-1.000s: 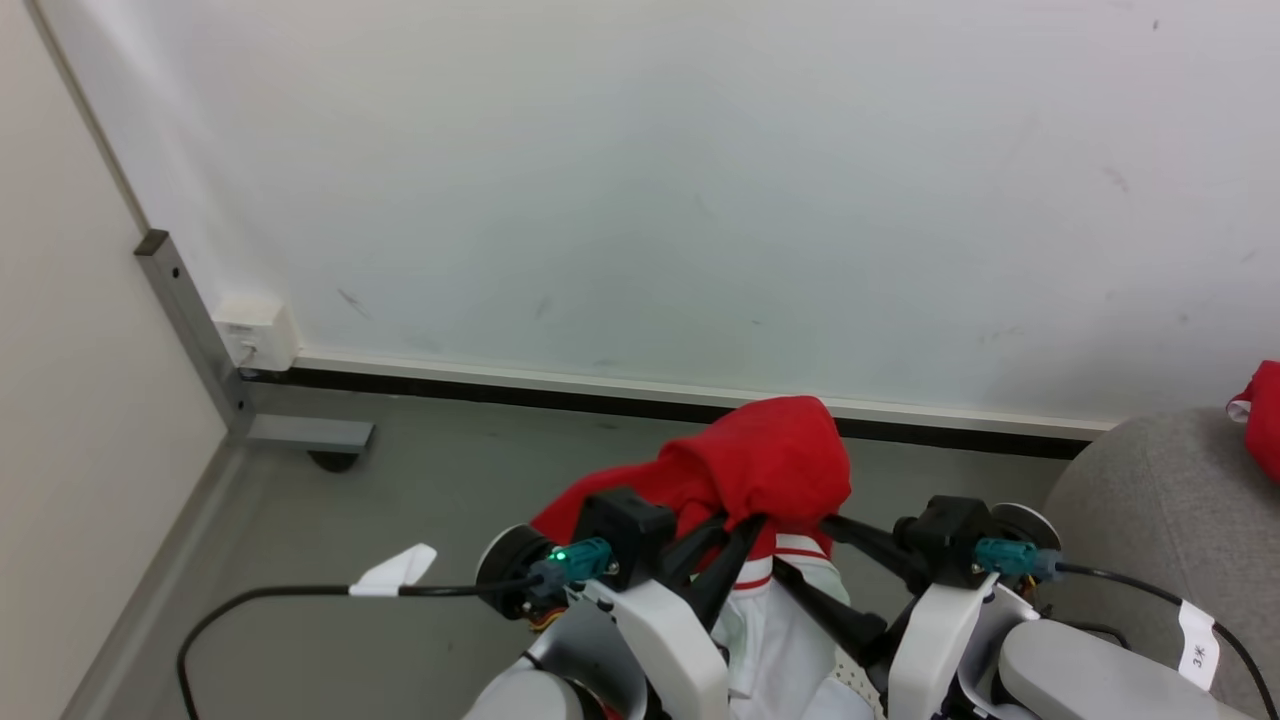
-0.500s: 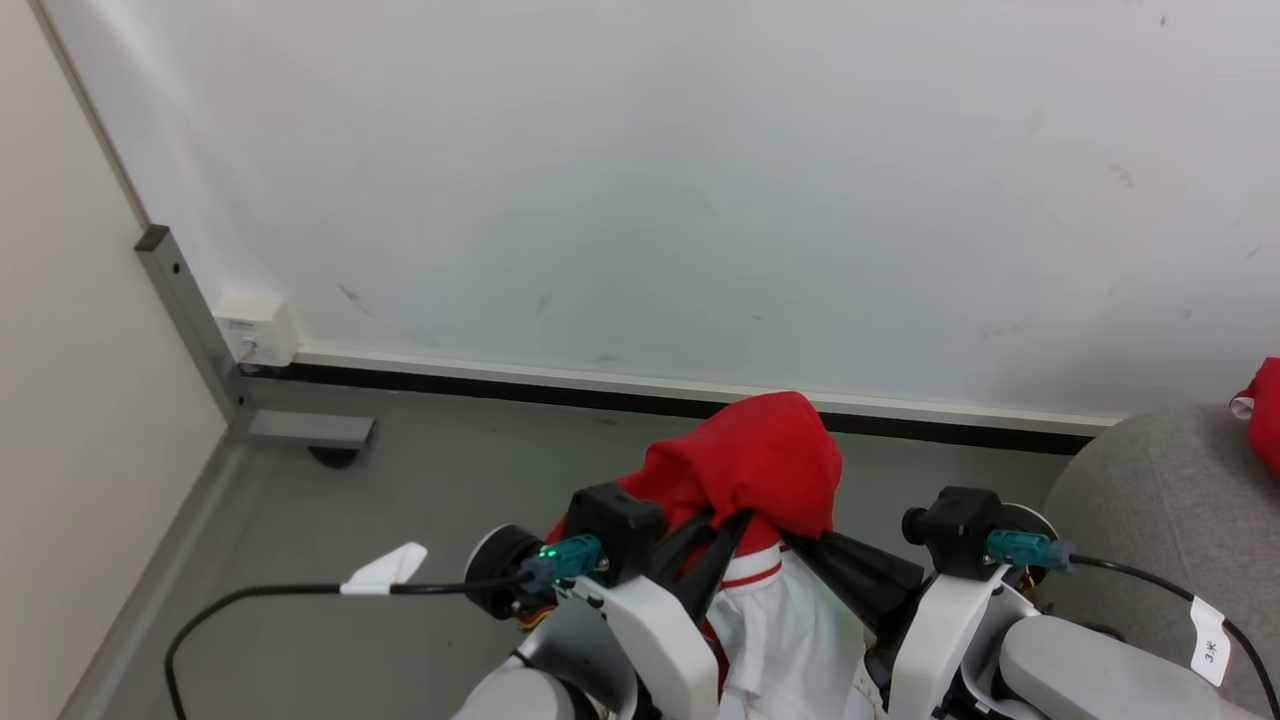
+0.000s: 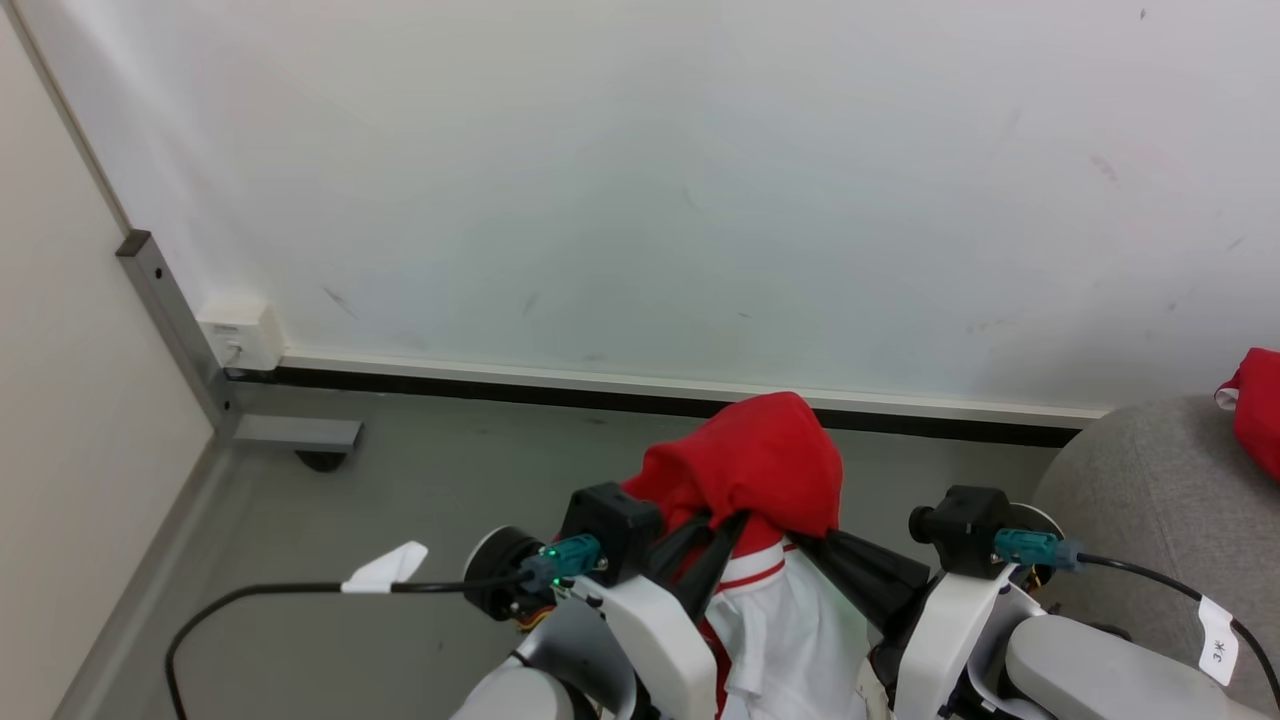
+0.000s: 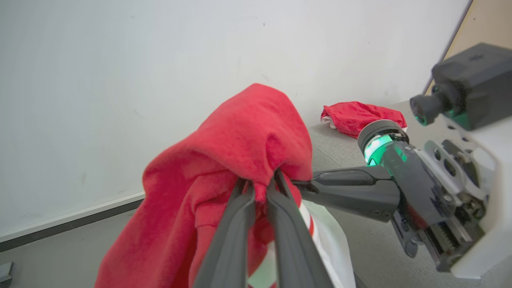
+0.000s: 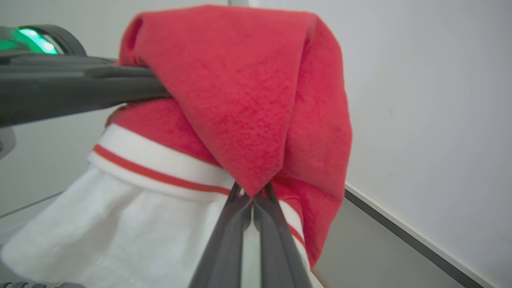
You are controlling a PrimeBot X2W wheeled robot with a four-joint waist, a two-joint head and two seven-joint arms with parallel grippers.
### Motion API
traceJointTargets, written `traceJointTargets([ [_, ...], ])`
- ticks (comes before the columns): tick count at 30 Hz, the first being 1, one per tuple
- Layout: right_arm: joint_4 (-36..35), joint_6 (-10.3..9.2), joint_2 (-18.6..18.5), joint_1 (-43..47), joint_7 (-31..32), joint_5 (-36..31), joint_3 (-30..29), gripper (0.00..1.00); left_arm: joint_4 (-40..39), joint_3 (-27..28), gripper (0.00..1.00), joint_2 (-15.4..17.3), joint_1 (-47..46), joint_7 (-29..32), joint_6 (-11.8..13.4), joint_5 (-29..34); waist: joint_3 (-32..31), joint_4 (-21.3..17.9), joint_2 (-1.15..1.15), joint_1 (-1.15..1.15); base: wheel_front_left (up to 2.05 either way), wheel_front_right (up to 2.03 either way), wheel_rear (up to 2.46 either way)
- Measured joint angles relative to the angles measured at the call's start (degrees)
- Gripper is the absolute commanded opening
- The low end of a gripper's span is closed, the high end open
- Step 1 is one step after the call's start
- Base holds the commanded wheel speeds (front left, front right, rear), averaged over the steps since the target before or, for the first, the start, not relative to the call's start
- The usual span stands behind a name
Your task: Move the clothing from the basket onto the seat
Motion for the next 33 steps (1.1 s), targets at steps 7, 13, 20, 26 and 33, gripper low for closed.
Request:
traceJointTargets([
  [7, -0.03, 0.0, -0.64, -0.38, -0.78, 0.67, 0.0, 0.0, 0.64, 0.04, 0.0, 0.52, -0.1, -0.35, 0.41, 0.0, 0.24, -0.22, 0.0, 0.0, 0.0, 0.0, 0.0],
  [13, -0.01, 0.0, -1.18, -0.98, -1.32, 2.04, 0.03, 0.0, 1.38, -0.15, 1.0, 0.81, -0.1, -0.91, 0.87, 0.14, 0.41, -0.7, 0.0, 0.0, 0.0, 0.0, 0.0],
  [20, 0.71, 0.0, -3.07, -2.16, -1.85, 2.87, 0.08, 0.0, 2.14, -0.49, 1.0, 1.07, 0.02, -1.59, 1.35, 0.25, 0.41, -1.75, 0.0, 0.0, 0.0, 0.0, 0.0],
  [26, 0.76, 0.0, -5.41, -3.31, -2.12, 3.44, -1.44, 0.0, 2.14, -0.55, 1.0, 1.36, 0.53, -2.78, 1.71, 0.25, 0.44, -4.02, 0.0, 0.0, 0.0, 0.0, 0.0],
  [33, 0.0, 0.0, -7.65, -3.44, -2.15, 2.81, -4.32, 0.0, 1.9, -0.56, 1.0, 1.51, 0.59, -3.46, 1.96, 0.24, 0.3, -8.13, 0.0, 0.0, 0.0, 0.0, 0.0],
])
